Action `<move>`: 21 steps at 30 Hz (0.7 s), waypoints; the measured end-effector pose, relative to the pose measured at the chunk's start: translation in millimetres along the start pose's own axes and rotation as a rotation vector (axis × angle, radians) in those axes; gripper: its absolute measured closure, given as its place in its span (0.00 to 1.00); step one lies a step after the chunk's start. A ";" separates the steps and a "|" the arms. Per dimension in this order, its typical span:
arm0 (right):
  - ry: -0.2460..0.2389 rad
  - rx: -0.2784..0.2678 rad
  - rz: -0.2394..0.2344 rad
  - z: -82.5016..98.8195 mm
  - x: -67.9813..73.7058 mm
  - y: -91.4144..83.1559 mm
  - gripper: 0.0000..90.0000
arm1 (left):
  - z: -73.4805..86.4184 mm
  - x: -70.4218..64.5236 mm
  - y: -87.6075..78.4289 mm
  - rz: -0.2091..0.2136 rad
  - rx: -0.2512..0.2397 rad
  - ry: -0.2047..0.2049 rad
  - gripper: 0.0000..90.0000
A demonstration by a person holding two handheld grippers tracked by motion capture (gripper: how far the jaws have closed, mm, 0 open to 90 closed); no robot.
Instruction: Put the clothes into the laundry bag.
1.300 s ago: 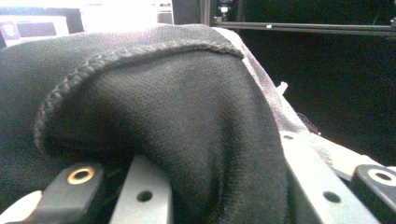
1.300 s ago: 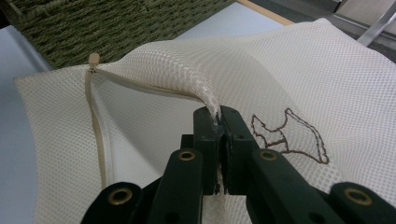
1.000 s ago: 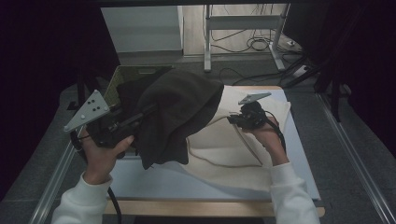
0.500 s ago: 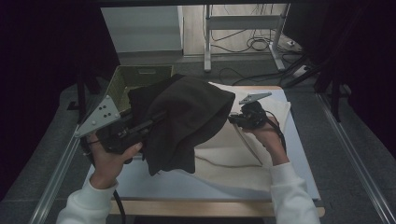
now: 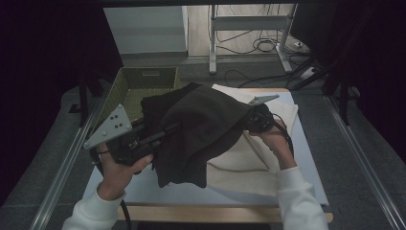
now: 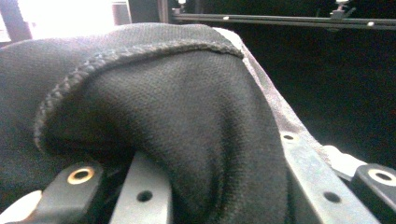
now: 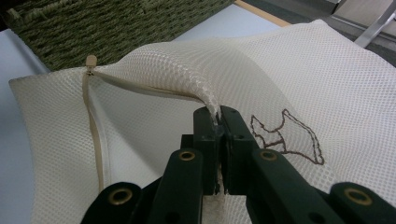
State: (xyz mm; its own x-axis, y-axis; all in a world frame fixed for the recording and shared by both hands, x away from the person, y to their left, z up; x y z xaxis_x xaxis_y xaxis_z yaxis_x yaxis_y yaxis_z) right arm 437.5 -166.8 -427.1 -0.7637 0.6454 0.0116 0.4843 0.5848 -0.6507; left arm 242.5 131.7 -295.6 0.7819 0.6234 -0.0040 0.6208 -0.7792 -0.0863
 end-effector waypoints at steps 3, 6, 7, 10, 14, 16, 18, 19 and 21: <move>0.003 0.000 -0.001 -0.1 0.2 -0.4 0.95 | -1.8 -6.4 -0.1 0.023 -0.005 -0.002 0.79; 0.004 -0.001 0.000 -0.2 0.1 -0.9 0.95 | -2.8 -12.4 -1.1 0.038 -0.010 0.000 0.79; 0.004 -0.002 0.000 -0.2 0.0 -1.1 0.95 | -2.8 -13.9 -1.2 0.042 -0.011 -0.001 0.79; 0.008 -0.004 0.000 -0.4 0.0 -1.3 0.95 | -2.8 -19.5 -1.0 0.055 -0.014 -0.003 0.79; 0.009 -0.003 0.000 -0.4 0.2 -1.1 0.95 | -4.5 -27.9 0.7 0.094 -0.021 -0.006 0.79; 0.008 -0.002 0.000 -0.3 0.1 -1.2 0.95 | -5.3 -31.1 1.7 0.111 -0.025 -0.009 0.79; 0.010 -0.003 -0.001 -0.3 0.0 -1.2 0.95 | -5.6 -34.3 3.4 0.126 -0.026 -0.010 0.79; 0.010 -0.003 0.000 -0.3 0.0 -1.3 0.95 | -5.2 -35.7 4.5 0.130 -0.027 -0.011 0.79; 0.007 -0.003 -0.001 -0.3 0.0 -1.4 0.95 | -4.1 -37.4 7.0 0.131 -0.023 -0.008 0.79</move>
State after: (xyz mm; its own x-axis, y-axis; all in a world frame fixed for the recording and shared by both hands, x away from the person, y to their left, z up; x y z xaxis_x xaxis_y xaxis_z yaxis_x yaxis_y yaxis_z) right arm 436.9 -167.5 -426.0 -0.7610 0.6485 0.0177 0.4848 0.5868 -0.6486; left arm 217.7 102.7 -291.9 0.8560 0.5166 -0.0215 0.5146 -0.8552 -0.0615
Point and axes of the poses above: each handheld gripper's, and its own axes: y roughly forward along the jaws, z roughly out of its underside, x roughly to its left, the point moved 3 cm from there along y, roughly forward along the jaws
